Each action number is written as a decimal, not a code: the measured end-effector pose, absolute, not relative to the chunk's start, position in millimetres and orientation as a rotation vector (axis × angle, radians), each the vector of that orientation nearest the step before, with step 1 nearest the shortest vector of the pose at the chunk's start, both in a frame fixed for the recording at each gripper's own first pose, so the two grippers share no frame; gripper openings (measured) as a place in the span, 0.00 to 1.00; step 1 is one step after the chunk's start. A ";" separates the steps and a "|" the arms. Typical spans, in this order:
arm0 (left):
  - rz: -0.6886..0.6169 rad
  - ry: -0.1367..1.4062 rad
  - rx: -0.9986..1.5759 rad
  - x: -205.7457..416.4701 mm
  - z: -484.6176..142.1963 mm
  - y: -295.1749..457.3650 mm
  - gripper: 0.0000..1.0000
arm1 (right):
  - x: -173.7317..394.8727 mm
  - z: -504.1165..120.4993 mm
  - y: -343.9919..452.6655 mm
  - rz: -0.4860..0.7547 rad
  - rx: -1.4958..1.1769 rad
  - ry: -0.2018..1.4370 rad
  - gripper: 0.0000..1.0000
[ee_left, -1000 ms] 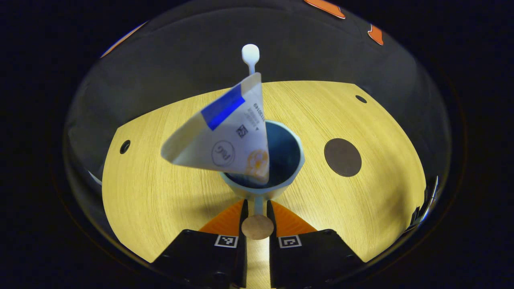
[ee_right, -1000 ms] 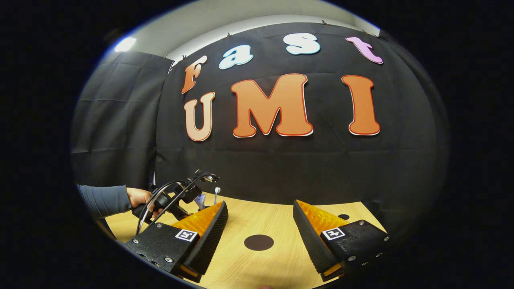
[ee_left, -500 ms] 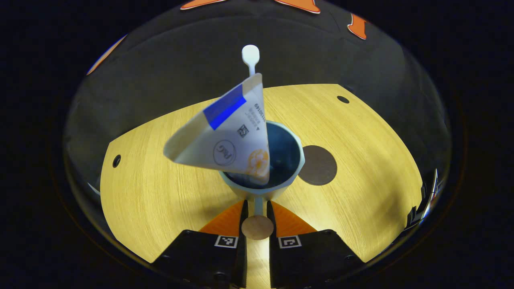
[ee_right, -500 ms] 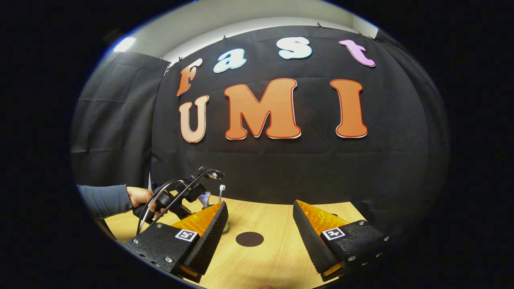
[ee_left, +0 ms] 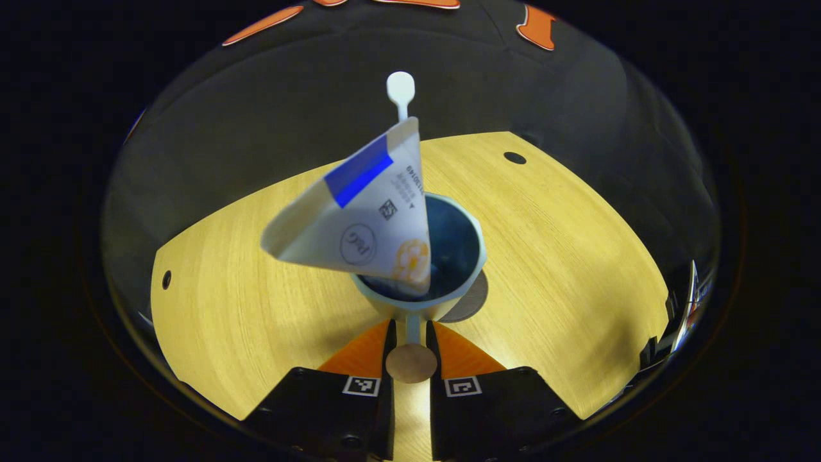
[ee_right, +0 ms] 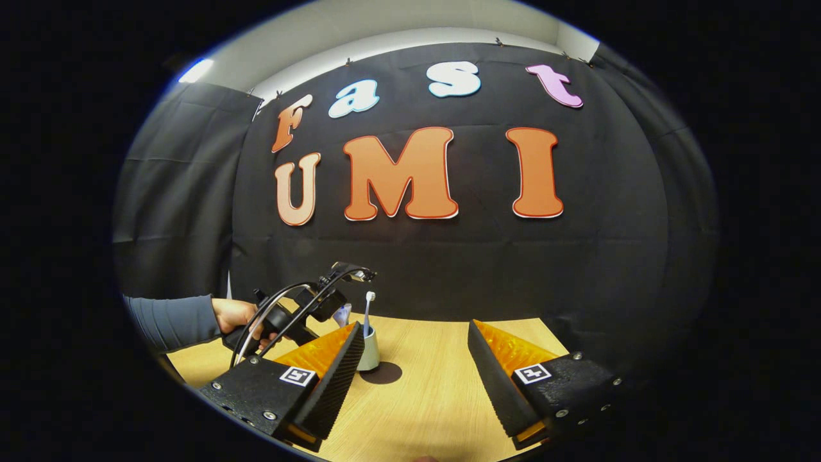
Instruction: Put the toothbrush and toothpaste on the desktop into the cup, then pick up the cup and place it on the coaster on the desktop.
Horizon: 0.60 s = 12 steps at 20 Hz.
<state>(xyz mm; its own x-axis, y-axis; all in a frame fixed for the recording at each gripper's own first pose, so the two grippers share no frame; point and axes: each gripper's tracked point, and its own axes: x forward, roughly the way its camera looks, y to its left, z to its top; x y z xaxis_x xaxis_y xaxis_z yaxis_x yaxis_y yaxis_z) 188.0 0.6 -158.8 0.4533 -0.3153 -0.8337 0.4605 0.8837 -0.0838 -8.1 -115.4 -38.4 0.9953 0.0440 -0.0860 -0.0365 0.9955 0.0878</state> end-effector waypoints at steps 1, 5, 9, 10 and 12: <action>-0.489 0.994 0.165 191.8 -163.8 -1.3 0.22 | -9.2 -40.1 -116.6 0.037 0.084 0.090 0.97; -0.495 1.012 0.167 203.9 -194.9 -18.6 0.22 | -13.3 -47.5 -123.2 0.025 0.081 0.107 0.97; -0.493 1.035 0.162 220.7 -199.1 -18.7 0.22 | -14.9 -53.6 -127.2 0.018 0.090 0.121 0.97; -0.489 1.039 0.168 220.9 -197.9 -16.2 0.22 | -14.6 -54.4 -127.5 0.017 0.092 0.124 0.97; -0.486 1.018 0.184 211.1 -177.5 -11.8 0.27 | -14.6 -56.6 -126.2 0.017 0.101 0.133 0.97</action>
